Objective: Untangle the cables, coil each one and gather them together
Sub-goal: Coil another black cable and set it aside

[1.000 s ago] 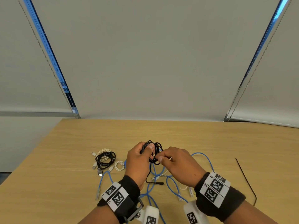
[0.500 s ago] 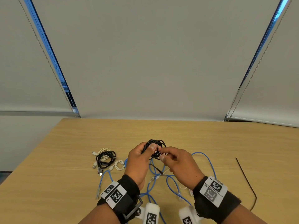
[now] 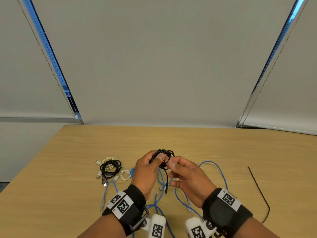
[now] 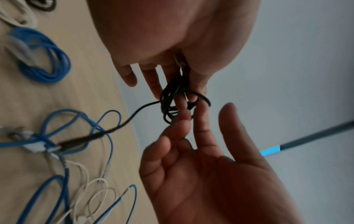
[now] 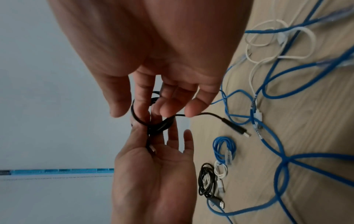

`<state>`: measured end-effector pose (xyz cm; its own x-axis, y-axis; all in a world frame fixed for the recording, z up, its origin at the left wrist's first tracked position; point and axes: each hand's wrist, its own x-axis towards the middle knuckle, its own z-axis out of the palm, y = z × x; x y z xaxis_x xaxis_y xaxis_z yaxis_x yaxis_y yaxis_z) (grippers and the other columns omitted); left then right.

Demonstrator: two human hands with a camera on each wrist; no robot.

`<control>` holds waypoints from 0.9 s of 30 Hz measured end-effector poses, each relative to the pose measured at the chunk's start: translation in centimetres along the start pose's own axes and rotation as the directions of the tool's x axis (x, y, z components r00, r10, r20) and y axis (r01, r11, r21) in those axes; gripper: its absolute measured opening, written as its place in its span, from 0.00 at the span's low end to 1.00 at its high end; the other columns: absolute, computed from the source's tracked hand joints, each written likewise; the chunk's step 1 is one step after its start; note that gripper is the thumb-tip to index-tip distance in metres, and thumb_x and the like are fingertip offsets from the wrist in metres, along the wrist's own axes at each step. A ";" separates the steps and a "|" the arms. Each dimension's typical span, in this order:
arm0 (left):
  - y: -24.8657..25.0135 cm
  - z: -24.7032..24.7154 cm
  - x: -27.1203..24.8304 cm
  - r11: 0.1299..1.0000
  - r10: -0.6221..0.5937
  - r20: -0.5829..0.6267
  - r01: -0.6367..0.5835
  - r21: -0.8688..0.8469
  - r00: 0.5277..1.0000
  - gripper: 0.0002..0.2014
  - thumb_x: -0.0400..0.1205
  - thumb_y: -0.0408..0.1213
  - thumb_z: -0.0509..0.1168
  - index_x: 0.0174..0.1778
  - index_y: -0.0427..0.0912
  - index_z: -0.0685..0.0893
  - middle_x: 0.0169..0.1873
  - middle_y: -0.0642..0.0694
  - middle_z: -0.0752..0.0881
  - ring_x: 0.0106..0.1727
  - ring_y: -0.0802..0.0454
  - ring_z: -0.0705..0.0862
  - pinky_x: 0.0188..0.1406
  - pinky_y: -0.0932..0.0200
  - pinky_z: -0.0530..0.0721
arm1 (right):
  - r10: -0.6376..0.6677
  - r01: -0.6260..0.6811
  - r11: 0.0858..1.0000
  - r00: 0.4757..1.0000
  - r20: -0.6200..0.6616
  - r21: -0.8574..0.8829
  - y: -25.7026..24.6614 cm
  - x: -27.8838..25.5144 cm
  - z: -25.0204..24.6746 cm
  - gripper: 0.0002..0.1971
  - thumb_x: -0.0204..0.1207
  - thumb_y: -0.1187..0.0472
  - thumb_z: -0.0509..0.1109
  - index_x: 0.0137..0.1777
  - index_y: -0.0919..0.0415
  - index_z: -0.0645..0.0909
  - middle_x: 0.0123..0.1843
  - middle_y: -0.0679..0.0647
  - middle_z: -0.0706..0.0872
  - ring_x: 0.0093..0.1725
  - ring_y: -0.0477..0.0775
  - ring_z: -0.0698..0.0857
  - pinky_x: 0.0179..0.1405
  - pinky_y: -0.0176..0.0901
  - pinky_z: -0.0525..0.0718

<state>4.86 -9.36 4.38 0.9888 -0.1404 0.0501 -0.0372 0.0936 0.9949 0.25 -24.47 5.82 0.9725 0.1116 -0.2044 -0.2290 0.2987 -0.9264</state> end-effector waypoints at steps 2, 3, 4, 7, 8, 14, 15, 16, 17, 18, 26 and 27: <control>-0.2 -0.2 -0.1 0.999 0.005 0.020 -0.006 0.043 1.000 0.09 0.86 0.39 0.68 0.45 0.55 0.92 0.48 0.48 0.93 0.54 0.54 0.90 0.54 0.61 0.84 | -0.010 0.010 0.999 1.000 0.011 0.031 -0.1 0.0 0.0 0.06 0.75 0.52 0.76 0.46 0.52 0.87 0.54 0.52 0.87 0.56 0.53 0.82 0.52 0.50 0.80; -0.2 -0.3 0.0 0.997 0.013 0.015 -0.014 0.080 1.000 0.08 0.86 0.41 0.69 0.45 0.57 0.92 0.50 0.48 0.92 0.55 0.54 0.89 0.57 0.58 0.84 | -0.017 0.016 0.997 1.000 0.020 0.073 0.0 -0.1 0.1 0.04 0.76 0.53 0.76 0.45 0.52 0.87 0.58 0.53 0.88 0.60 0.53 0.83 0.57 0.53 0.79; -0.4 -0.4 0.2 0.992 0.022 -0.005 -0.021 0.122 1.000 0.08 0.85 0.42 0.69 0.45 0.59 0.92 0.52 0.49 0.90 0.57 0.55 0.88 0.58 0.58 0.84 | -0.023 0.018 0.993 0.999 0.036 0.120 0.0 -0.2 0.1 0.04 0.78 0.54 0.75 0.45 0.52 0.87 0.63 0.55 0.89 0.62 0.54 0.84 0.61 0.56 0.79; -0.5 -0.8 0.7 0.975 0.048 -0.053 -0.035 0.219 0.997 0.05 0.85 0.43 0.69 0.48 0.58 0.90 0.53 0.50 0.87 0.56 0.57 0.87 0.56 0.59 0.82 | -0.030 0.011 0.978 0.996 0.085 0.207 0.4 -0.4 0.0 0.10 0.76 0.56 0.70 0.52 0.59 0.86 0.63 0.64 0.89 0.67 0.60 0.85 0.67 0.60 0.77; -0.6 -1.0 1.0 0.968 0.049 -0.052 -0.034 0.250 0.997 0.04 0.85 0.43 0.69 0.49 0.56 0.90 0.52 0.50 0.87 0.55 0.56 0.86 0.56 0.57 0.82 | -0.025 0.000 0.972 0.994 0.102 0.235 0.4 -0.5 -0.1 0.11 0.75 0.57 0.70 0.53 0.62 0.85 0.55 0.67 0.90 0.64 0.63 0.86 0.67 0.61 0.78; -0.8 -3.2 1.6 0.984 -0.038 -0.075 0.051 0.170 0.996 0.09 0.87 0.41 0.67 0.43 0.50 0.91 0.36 0.56 0.89 0.41 0.59 0.85 0.47 0.56 0.83 | 0.078 -0.074 0.997 0.988 0.132 -0.032 0.3 -0.9 0.2 0.15 0.77 0.55 0.74 0.58 0.62 0.83 0.31 0.60 0.83 0.39 0.61 0.88 0.49 0.53 0.86; -0.7 -3.2 1.5 0.989 -0.038 -0.077 0.049 0.142 0.996 0.09 0.87 0.40 0.67 0.42 0.51 0.90 0.34 0.56 0.88 0.40 0.59 0.84 0.45 0.59 0.83 | 0.077 -0.068 0.992 0.994 0.084 -0.102 0.3 -0.8 0.3 0.16 0.78 0.54 0.73 0.61 0.61 0.83 0.34 0.59 0.85 0.40 0.59 0.89 0.47 0.51 0.86; -0.6 -3.0 1.3 0.991 -0.025 -0.071 0.034 0.133 0.997 0.10 0.87 0.40 0.67 0.41 0.50 0.90 0.34 0.56 0.88 0.40 0.58 0.85 0.45 0.61 0.83 | 0.059 -0.053 0.989 0.998 0.039 -0.138 0.4 -0.6 0.4 0.15 0.80 0.54 0.73 0.63 0.60 0.82 0.38 0.57 0.87 0.42 0.57 0.89 0.46 0.49 0.85; -0.5 -2.7 1.1 0.990 -0.001 -0.058 0.009 0.143 0.998 0.09 0.87 0.39 0.67 0.42 0.50 0.90 0.34 0.55 0.89 0.40 0.58 0.86 0.45 0.62 0.84 | 0.035 -0.033 0.988 0.999 0.007 -0.151 0.5 -0.4 0.5 0.14 0.82 0.54 0.72 0.63 0.58 0.83 0.41 0.56 0.88 0.43 0.55 0.89 0.45 0.48 0.85; -0.4 -2.3 0.8 0.985 0.027 -0.040 -0.020 0.170 0.999 0.09 0.86 0.38 0.67 0.43 0.51 0.91 0.35 0.55 0.90 0.41 0.58 0.87 0.45 0.64 0.83 | 0.004 -0.007 0.988 1.000 -0.017 -0.156 0.5 -0.2 0.7 0.11 0.83 0.55 0.72 0.62 0.57 0.84 0.43 0.54 0.89 0.44 0.54 0.89 0.44 0.47 0.85; 0.5 -1.1 0.4 0.937 0.148 -0.061 -0.121 0.329 0.987 0.07 0.85 0.42 0.69 0.45 0.61 0.88 0.47 0.50 0.86 0.48 0.64 0.84 0.47 0.74 0.77 | -0.099 0.099 0.995 0.995 0.019 0.012 -0.6 -0.4 1.0 0.11 0.79 0.51 0.70 0.37 0.56 0.85 0.49 0.62 0.92 0.52 0.58 0.91 0.54 0.54 0.84; 0.7 -1.4 0.7 0.926 0.159 -0.080 -0.121 0.357 0.984 0.08 0.85 0.42 0.69 0.45 0.63 0.86 0.48 0.50 0.85 0.49 0.65 0.83 0.48 0.72 0.76 | -0.079 0.078 0.997 0.996 0.049 0.028 -0.8 -0.6 0.8 0.12 0.78 0.50 0.70 0.37 0.57 0.82 0.42 0.65 0.89 0.41 0.60 0.90 0.48 0.53 0.85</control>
<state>5.76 -8.04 4.98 0.9787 -0.0447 0.2004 -0.2052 -0.2483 0.9467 -0.13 -24.07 6.96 0.9844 0.1338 -0.1145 -0.1535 0.3331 -0.9303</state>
